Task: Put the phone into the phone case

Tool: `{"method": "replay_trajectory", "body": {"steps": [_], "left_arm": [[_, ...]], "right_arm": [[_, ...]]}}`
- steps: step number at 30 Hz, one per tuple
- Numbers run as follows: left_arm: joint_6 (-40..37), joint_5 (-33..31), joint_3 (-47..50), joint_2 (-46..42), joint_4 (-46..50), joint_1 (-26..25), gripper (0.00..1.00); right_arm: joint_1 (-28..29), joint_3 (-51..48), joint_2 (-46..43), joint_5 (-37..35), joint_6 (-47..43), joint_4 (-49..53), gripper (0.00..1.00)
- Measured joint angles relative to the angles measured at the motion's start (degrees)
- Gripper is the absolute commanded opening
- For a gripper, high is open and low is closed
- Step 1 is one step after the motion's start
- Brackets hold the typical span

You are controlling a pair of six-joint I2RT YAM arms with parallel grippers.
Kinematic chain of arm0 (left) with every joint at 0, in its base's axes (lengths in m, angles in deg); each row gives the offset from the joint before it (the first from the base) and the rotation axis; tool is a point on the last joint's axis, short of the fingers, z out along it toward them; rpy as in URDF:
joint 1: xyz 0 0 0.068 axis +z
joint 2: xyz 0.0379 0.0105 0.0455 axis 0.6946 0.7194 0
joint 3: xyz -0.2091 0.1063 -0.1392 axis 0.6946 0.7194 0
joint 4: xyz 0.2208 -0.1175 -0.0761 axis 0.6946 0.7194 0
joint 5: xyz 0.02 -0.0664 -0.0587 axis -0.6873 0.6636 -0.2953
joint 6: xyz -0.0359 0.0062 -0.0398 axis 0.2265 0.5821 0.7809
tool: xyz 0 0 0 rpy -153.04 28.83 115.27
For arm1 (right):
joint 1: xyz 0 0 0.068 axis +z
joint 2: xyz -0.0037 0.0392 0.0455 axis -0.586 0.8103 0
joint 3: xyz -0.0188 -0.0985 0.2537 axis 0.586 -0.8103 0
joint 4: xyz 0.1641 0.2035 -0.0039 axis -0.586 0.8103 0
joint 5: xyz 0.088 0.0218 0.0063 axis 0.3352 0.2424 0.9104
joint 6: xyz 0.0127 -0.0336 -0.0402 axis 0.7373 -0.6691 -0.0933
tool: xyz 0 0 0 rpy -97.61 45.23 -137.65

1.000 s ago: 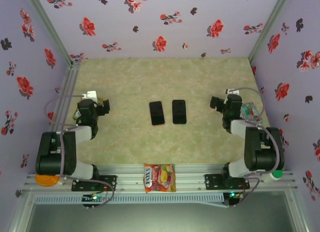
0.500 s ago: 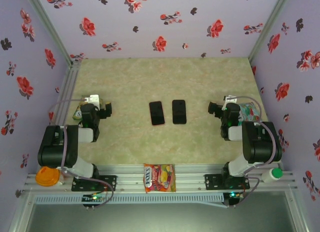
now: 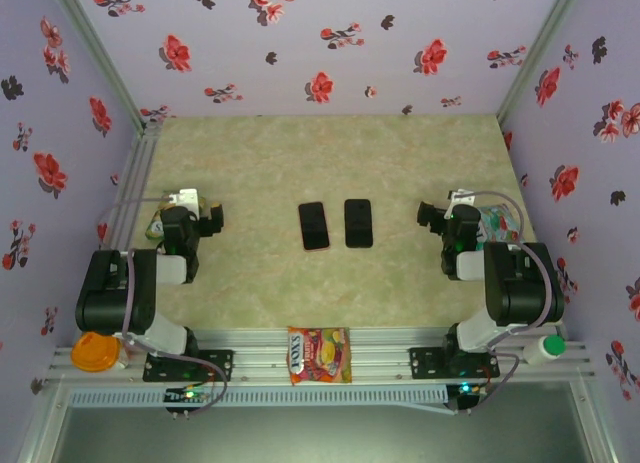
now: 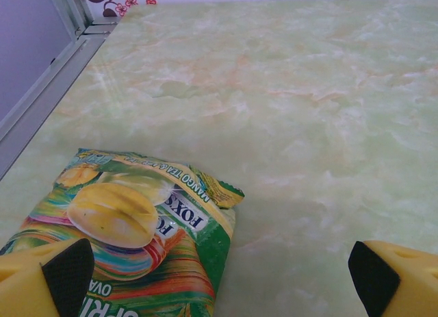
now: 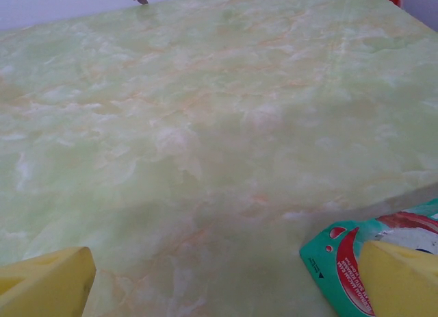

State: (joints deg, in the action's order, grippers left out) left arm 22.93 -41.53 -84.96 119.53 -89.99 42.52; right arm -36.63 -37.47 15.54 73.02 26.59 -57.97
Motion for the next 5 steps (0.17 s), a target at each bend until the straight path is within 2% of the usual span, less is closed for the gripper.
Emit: {"method": "replay_trajectory", "body": {"steps": [5], "left_arm": [[0.0, 0.0, 0.0, 0.0, 0.0, 0.0, 1.00]], "right_arm": [[0.0, 0.2, 0.0, -0.1, 0.0, 0.0, 0.99]]}}
